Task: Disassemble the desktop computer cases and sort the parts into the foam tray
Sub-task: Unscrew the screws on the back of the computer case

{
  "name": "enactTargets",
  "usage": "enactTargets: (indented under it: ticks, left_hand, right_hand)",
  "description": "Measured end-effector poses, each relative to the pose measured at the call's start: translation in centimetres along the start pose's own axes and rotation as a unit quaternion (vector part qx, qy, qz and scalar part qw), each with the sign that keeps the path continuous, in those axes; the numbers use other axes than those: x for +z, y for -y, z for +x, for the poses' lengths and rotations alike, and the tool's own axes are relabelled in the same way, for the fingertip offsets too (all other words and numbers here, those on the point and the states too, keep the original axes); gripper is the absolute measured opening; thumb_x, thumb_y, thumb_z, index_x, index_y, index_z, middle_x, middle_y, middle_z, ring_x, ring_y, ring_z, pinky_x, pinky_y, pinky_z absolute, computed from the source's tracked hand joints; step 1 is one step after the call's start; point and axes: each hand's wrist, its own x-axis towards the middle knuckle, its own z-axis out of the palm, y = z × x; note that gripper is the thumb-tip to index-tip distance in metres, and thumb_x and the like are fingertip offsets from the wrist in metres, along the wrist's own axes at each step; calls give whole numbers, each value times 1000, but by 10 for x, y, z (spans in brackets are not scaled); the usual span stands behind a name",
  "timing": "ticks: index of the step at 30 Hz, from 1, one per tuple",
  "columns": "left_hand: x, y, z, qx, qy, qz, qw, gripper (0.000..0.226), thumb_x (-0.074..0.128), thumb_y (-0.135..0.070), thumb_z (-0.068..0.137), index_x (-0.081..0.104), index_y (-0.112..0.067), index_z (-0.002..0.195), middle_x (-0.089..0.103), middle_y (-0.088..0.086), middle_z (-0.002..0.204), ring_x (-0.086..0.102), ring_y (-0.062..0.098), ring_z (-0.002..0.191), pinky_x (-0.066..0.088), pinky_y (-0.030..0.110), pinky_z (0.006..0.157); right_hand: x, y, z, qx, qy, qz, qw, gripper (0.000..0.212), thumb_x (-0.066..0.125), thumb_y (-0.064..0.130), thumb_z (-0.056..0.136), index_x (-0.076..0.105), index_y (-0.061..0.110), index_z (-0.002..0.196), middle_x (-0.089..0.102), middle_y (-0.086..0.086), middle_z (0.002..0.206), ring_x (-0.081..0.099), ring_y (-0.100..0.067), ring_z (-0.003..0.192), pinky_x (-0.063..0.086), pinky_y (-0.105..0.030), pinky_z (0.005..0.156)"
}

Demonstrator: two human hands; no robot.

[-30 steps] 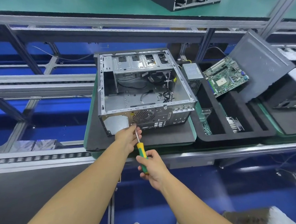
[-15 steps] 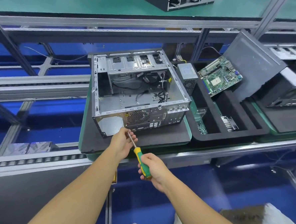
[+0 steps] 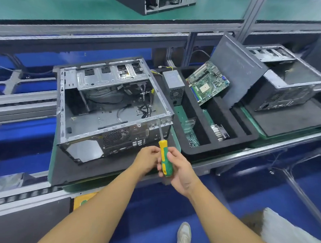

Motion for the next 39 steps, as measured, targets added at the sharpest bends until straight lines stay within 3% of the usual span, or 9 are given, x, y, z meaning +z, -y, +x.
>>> enactTargets:
  ticks: [3,8,12,17,21,24,29,33,39]
  left_hand:
    - [40,-22,27,32,-43,99,994,8,70,-19,90,71,-12,87,66,-2,57,60,12,52,50,22,52]
    - [102,-48,86,55,-76,223,970,8,75,-17,87,70,-11,88,74,4,77,68,18,68,58,33,72]
    - [131,-54,130,31,-98,299,949,4,71,-17,90,67,-18,90,70,5,95,64,17,81,55,35,83]
    - [134,-50,157,-6,-142,250,958,28,63,-12,94,68,-13,122,72,11,109,62,26,112,53,41,96]
    - [124,-53,146,20,-155,171,973,22,55,-15,100,66,-12,119,75,4,86,73,18,74,61,39,74]
    - [113,-68,119,71,-105,171,977,17,49,-26,104,65,-21,106,72,1,67,68,17,52,52,26,49]
    - [73,-87,55,137,-28,262,955,16,49,-24,102,64,-29,104,69,-10,73,62,3,68,50,26,68]
    - [18,-97,3,205,-8,346,915,21,47,-12,100,64,-20,108,66,-12,91,57,-5,78,41,13,72]
    - [-79,-96,-49,338,-186,445,808,22,58,-1,87,66,-9,106,63,4,105,57,21,95,46,34,83]
  right_hand:
    - [-32,34,5,-46,-60,0,997,11,51,17,102,56,10,109,65,-9,86,61,-22,71,49,-32,59]
    - [-104,78,3,-90,-233,-116,961,11,47,14,106,58,13,103,66,-4,85,61,-17,68,49,-29,55]
    - [-147,101,7,-85,-276,-159,944,10,48,17,105,58,16,106,66,0,85,62,-14,69,50,-27,56]
    - [-160,118,25,-81,-260,-167,948,9,49,18,104,57,15,107,67,1,83,62,-13,68,50,-27,57]
    - [-146,113,39,-71,-256,-122,956,10,47,17,102,56,14,106,63,-4,83,59,-14,65,47,-29,53]
    - [-123,102,42,-77,-209,-87,971,15,48,27,100,55,14,99,61,-5,78,56,-16,61,43,-29,49]
    - [-72,74,42,-42,-102,7,994,26,46,33,103,61,13,97,55,-4,72,48,-16,55,35,-28,45]
    - [-30,45,36,8,-49,66,997,32,41,37,103,63,16,95,51,-1,69,42,-14,52,32,-25,45]
    - [20,-11,29,23,-34,67,997,29,41,34,104,61,14,100,54,-2,72,48,-16,57,38,-26,48]
